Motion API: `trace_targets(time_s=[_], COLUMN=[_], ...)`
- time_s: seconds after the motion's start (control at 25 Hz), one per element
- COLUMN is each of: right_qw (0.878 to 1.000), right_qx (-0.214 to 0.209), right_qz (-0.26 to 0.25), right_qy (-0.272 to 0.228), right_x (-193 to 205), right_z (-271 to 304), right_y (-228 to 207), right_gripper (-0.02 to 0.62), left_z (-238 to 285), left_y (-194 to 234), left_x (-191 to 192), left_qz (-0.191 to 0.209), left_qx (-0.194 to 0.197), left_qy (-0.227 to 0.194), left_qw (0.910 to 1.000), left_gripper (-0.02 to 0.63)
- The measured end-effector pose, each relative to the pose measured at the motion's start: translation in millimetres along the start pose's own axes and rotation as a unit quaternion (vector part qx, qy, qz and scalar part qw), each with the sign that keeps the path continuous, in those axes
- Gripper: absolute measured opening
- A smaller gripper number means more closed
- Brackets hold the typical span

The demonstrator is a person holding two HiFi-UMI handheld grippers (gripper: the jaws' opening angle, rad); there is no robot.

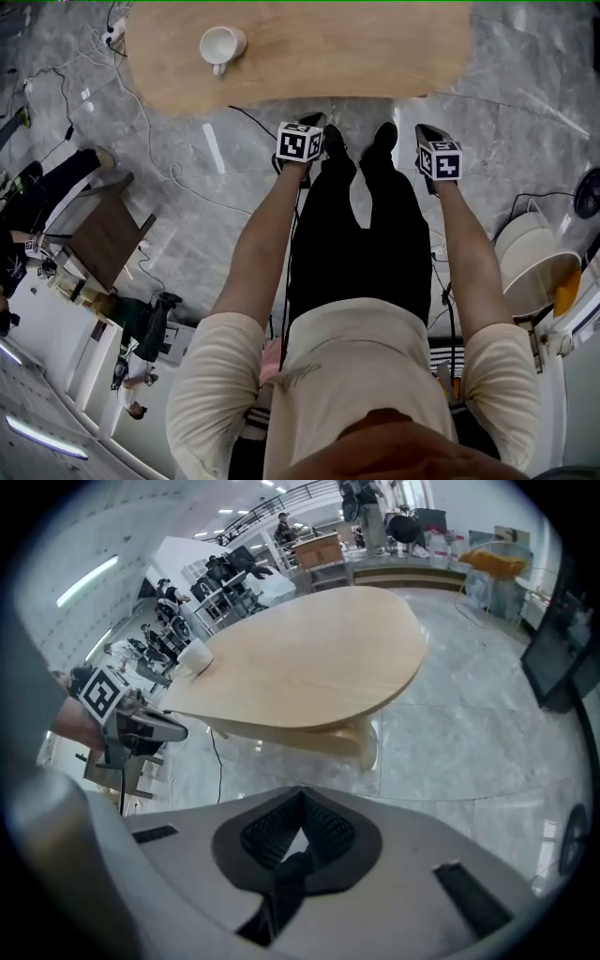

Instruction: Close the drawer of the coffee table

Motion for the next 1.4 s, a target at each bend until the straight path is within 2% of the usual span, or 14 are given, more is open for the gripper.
trace_targets(time_s=[0.16,0.28,0.4,0.64,0.76,0.88,1.04,1.24,1.4], right_qw=[0.999,0.997,0.995,0.993,0.993,0.988,0.975,0.953,0.937], right_qx=[-0.031,-0.062,-0.068,-0.074,-0.066,-0.066,-0.079,-0.077,-0.086], right_qz=[0.005,-0.036,-0.078,-0.038,-0.007,0.022,0.034,0.005,-0.03], right_qy=[-0.021,-0.016,-0.012,-0.081,-0.103,-0.136,-0.203,-0.293,-0.336], right_x=[-9.2,-15.2,-16.9,-23.8,-12.4,-7.7,-29.6,-62.5,-88.2], right_z=[-45.5,-73.6,-104.0,-166.8,-192.5,-220.8,-265.5,-325.0,-367.2], right_y=[29.8,47.7,62.6,80.0,92.9,102.7,118.2,141.1,168.8], right_gripper=[-0.005,-0.005,-0.005,-0.005,-0.005,-0.005,-0.005,-0.005,-0.005], left_z=[-45.2,-78.2,-115.2,-170.7,-199.8,-229.5,-269.4,-320.2,-366.8], left_y=[-31.5,-54.8,-77.4,-109.6,-121.4,-136.5,-151.7,-174.4,-194.4], left_x=[10.7,12.0,14.4,14.8,9.2,-3.0,-28.0,-55.5,-70.3], left_qz=[0.015,0.025,0.047,0.096,0.094,0.07,0.063,0.1,0.143], left_qx=[0.005,0.006,0.011,0.002,0.007,0.016,0.016,0.035,0.022], left_qy=[0.011,0.011,0.005,-0.007,-0.043,-0.094,-0.155,-0.233,-0.283], left_qw=[0.9998,0.9996,0.9988,0.9953,0.9946,0.993,0.9858,0.9666,0.9482], left_gripper=[0.005,0.005,0.005,0.005,0.005,0.005,0.005,0.005,0.005])
Point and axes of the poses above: the fingertips, and each gripper's own axes: z forward along the fingers, y to its left, x out of its underside, the point moved 9 cm from there along -z, backward along the fingers, and after that the axes turned 1 degree about -y, right-handed, at the moved point
